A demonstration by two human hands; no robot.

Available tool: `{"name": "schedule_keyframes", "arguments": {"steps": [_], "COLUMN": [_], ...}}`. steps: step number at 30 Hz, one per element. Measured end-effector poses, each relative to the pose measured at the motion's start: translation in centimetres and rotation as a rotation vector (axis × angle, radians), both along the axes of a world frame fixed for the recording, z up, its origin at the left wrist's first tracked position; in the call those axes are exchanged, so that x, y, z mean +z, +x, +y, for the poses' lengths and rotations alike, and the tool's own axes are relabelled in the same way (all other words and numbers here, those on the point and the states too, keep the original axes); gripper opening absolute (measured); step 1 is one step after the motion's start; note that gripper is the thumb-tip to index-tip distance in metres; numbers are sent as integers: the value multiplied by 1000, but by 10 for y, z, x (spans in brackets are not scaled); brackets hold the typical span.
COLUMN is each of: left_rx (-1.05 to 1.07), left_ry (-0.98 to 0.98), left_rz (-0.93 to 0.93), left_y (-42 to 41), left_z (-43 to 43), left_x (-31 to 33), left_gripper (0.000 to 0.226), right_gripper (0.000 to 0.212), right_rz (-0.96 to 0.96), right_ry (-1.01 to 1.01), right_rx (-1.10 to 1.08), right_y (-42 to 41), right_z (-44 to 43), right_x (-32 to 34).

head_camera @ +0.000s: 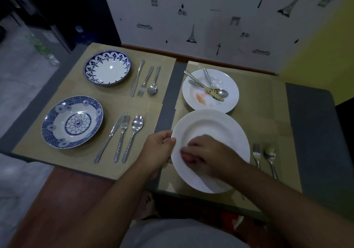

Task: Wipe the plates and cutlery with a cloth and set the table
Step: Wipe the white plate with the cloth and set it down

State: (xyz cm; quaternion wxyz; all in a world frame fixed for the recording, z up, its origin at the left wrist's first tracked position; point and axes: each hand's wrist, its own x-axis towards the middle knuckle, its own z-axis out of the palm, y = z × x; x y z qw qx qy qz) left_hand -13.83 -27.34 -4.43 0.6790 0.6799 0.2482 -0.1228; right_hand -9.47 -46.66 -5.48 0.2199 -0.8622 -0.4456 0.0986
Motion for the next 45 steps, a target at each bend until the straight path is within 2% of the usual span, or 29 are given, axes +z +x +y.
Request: {"name": "schedule_keyframes", "arguments": {"steps": [3, 8, 10, 13, 16, 18, 20, 23, 26, 30, 34, 37, 39, 41, 45], "left_rx": [22, 138, 157, 141, 94, 83, 89, 66, 35, 66, 84, 57, 40, 31, 58], "left_ry": [7, 18, 13, 7, -17, -45, -69, -62, -80, -132, -173, -165, -168, -155, -124], "left_rz": [-33, -82, -82, -72, -49, -33, -31, -45, -40, -24, 28, 48, 42, 29, -14], "left_y": [-2, 4, 6, 4, 0, -3, -4, 1, 5, 10, 13, 11, 9, 7, 6], "left_z": [0, 5, 3, -2, -6, -5, -3, -1, -1, 0, 1, 0, -1, -2, 0], "left_x": [3, 0, -1, -2, -1, 1, 3, 7, 12, 16, 16, 15, 15, 14, 17], "left_gripper": [27, 28, 26, 24, 24, 24, 24, 25, 25, 24, 24, 24, 24, 25, 27], "right_gripper": [18, 17, 19, 14, 24, 20, 26, 33, 39, 42, 27, 28, 35, 40, 35], "right_rz": [-71, -131, -71, 70, 107, 45, -28, -19, 54, 137, 110, 43, 16, -18, -55], "right_ry": [70, -66, -67, -11, 64, 120, 132, 209, 269, 241, 200, 142, 158, 198, 292], "right_rx": [-187, -441, -426, -260, -191, -284, -464, -614, -480, -255, -38, 34, -61, -252, -582], "right_y": [28, 31, 6, -30, -14, 11, 32, 37, 23, 2, -13, -14, -2, 15, 44], "right_z": [8, -22, -28, -10, 14, 18, 13, 10, 18, 23, 17, 10, 12, 19, 28], "right_x": [5, 5, 2, 1, 0, 5, 9, 14, 11, 9, 6, 2, 2, 9, 29]}}
